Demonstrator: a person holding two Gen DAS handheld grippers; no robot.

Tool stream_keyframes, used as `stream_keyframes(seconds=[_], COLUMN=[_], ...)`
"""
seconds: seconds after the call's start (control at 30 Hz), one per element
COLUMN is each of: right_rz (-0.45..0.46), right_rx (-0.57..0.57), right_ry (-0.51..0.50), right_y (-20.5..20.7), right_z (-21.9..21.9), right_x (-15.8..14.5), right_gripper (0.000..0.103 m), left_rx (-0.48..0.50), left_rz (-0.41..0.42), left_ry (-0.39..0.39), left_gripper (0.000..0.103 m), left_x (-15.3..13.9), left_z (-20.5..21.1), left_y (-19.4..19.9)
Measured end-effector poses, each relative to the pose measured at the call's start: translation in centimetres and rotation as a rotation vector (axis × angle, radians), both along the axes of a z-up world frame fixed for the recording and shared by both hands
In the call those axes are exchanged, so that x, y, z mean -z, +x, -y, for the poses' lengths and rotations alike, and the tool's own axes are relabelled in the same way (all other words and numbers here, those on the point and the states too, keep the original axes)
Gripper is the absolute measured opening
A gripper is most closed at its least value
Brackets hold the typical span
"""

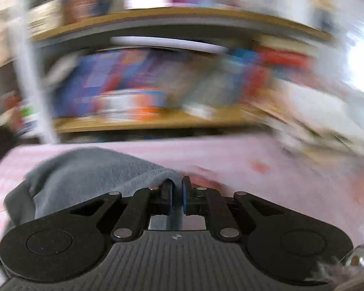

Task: Fold clothes
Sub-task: 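Shake out and lay the sweatshirt flat on the table with the right gripper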

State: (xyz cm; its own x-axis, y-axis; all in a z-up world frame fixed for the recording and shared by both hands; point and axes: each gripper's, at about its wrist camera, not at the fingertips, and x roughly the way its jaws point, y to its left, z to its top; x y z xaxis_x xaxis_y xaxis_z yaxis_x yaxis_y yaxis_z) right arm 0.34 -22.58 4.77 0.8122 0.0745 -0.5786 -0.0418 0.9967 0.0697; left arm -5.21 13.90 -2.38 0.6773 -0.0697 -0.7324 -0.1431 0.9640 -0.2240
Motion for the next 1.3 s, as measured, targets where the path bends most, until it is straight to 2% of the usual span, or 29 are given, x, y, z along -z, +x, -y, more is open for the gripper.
stream_keyframes(seconds=[0.07, 0.17, 0.37, 0.47, 0.5, 0.53, 0.57, 0.63, 0.73, 0.83, 0.97, 1.0, 1.07, 1.1, 1.13, 1.2, 1.23, 1.3], right_rz=[-0.078, -0.185, -0.267, -0.308, -0.322, -0.330, -0.330, -0.329, -0.327, -0.325, -0.321, -0.321, -0.318, -0.317, -0.316, -0.298, -0.286, -0.261], right_rx=[0.125, 0.224, 0.292, 0.327, 0.338, 0.335, 0.308, 0.254, 0.173, 0.092, -0.017, -0.044, -0.098, -0.125, -0.152, -0.174, -0.177, -0.184], right_ry=[0.017, 0.022, 0.019, 0.017, 0.016, 0.013, 0.004, -0.014, -0.040, -0.066, -0.101, -0.109, -0.126, -0.135, -0.144, -0.183, -0.208, -0.258], right_y=[-1.6, -4.5, -8.8, -10.9, -11.6, -12.1, -12.1, -12.1, -12.1, -12.1, -12.1, -12.1, -12.1, -12.1, -12.1, -12.0, -11.9, -11.7], right_z=[4.6, 9.1, 10.1, 10.6, 10.8, 10.7, 10.0, 8.7, 6.8, 4.9, 2.3, 1.7, 0.4, -0.3, -0.9, -1.9, -2.3, -3.0], right_x=[1.4, 4.1, 7.4, 9.1, 9.6, 10.0, 10.0, 9.9, 9.9, 9.8, 9.7, 9.7, 9.7, 9.7, 9.6, 9.4, 9.2, 8.9], right_gripper=[0.007, 0.008, 0.008, 0.009, 0.010, 0.011, 0.012, 0.013, 0.013, 0.014, 0.016, 0.019, 0.025, 0.029, 0.031, 0.043, 0.046, 0.055], left_rx=[0.025, 0.047, 0.041, 0.039, 0.049, 0.063, 0.080, 0.107, 0.126, 0.089, 0.027, 0.017, -0.014, -0.031, -0.051, -0.096, -0.110, -0.113], left_rz=[-0.014, -0.032, -0.069, -0.073, -0.072, -0.068, -0.064, -0.065, -0.055, -0.003, 0.124, 0.142, 0.127, 0.107, 0.092, 0.075, 0.064, 0.030], left_ry=[0.012, 0.023, 0.005, 0.008, 0.007, 0.001, -0.014, -0.053, -0.077, -0.084, -0.084, -0.084, -0.068, -0.057, -0.046, -0.026, -0.025, -0.053], left_gripper=[0.099, 0.099, 0.094, 0.085, 0.078, 0.061, 0.055, 0.034, 0.030, 0.029, 0.030, 0.032, 0.045, 0.057, 0.066, 0.071, 0.072, 0.072], left_x=[0.4, 0.8, 1.5, 1.6, 1.5, 1.5, 1.4, 1.4, 1.3, 0.1, -3.1, -3.7, -3.9, -3.8, -3.6, -2.8, -2.3, -1.5], left_z=[0.7, 1.6, 2.3, 2.9, 3.1, 3.4, 3.5, 3.8, 3.6, 2.3, -0.4, -1.0, -2.1, -2.6, -3.0, -3.7, -4.1, -4.8], left_y=[0.4, 0.9, 2.5, 3.0, 3.1, 3.3, 3.4, 4.0, 5.6, 7.8, 9.9, 10.3, 10.7, 10.9, 10.7, 9.1, 8.2, 5.9])
